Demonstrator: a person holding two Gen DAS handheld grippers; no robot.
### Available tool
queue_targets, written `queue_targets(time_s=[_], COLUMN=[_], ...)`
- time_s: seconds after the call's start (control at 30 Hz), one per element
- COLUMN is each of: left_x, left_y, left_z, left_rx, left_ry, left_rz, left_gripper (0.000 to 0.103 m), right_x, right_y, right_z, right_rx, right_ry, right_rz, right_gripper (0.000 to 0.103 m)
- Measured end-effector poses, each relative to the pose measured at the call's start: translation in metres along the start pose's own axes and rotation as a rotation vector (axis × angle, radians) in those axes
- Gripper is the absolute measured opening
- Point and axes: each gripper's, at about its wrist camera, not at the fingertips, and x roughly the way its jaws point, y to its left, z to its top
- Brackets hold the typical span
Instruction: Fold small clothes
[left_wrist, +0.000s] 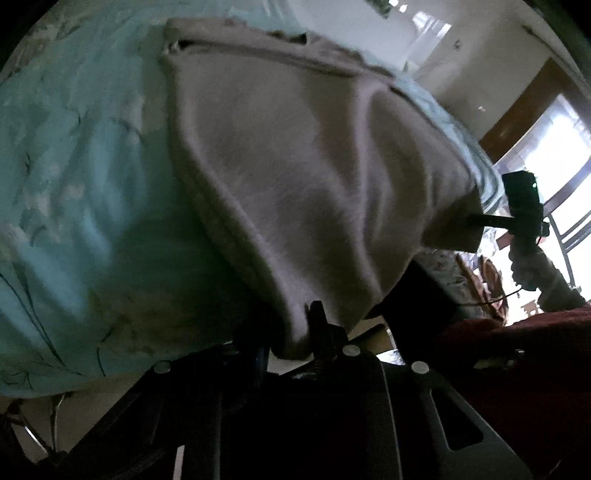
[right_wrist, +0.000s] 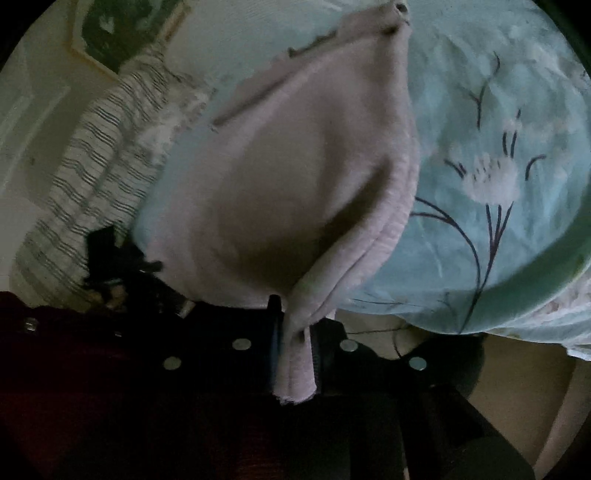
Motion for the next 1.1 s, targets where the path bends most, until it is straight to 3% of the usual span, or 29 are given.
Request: queue_targets(time_s=[0.13,0.27,0.37,0.43,0.57,0.67,0.87,1.1], left_x=[0.005,0.022,0.033,0.03,0.016,-0.001,-0.048,-0.085], left_y=[0.007,0.013,0.012,0.01,-0.003,-0.014,-0.023,-0.018], left_z=[0.001,-0.005,-0.003,-0.004,0.0,0.001,0.026,0.092], left_rx=[-0.028,-0.032,-0.016,-0.006,0.029,0.055,-0.01,-0.022], left_ry=[0.012,0.055,0.068,0.053,0.013,-0.021,-0.19,-0.372], left_rz=[0.002,-0.019,-0.021,-0.02,-0.036,-0.045,-0.119,-0.132], left_gripper=[0.041,0.045,0.041,0.017,0.013,0.012,0.011,0.011], right_x=[-0.004,0.012,0.019,0.017,0.006,-0.011,-0.056,-0.076], right_y=[-0.003,-0.014,-0.021,-0.02,-0.003,0.011,0.025,0.023], right_z=[-0.002,-0.006,-0.007,-0.009,-0.008,0.0,0.036,0.104], right_rx=[0.029,0.06,0.077,0.071,0.067,0.062,0.06,0.06], right_ry=[-0.029,0.003,0.013,0.009,-0.018,-0.073,-0.285,-0.471], right_rz=[0.026,-0.04,-0.064,-0.048,0.062,0.144,0.3,0.31], right_gripper=[0.016,0.022,0.023,0.023,0.013,0.012,0.012,0.012])
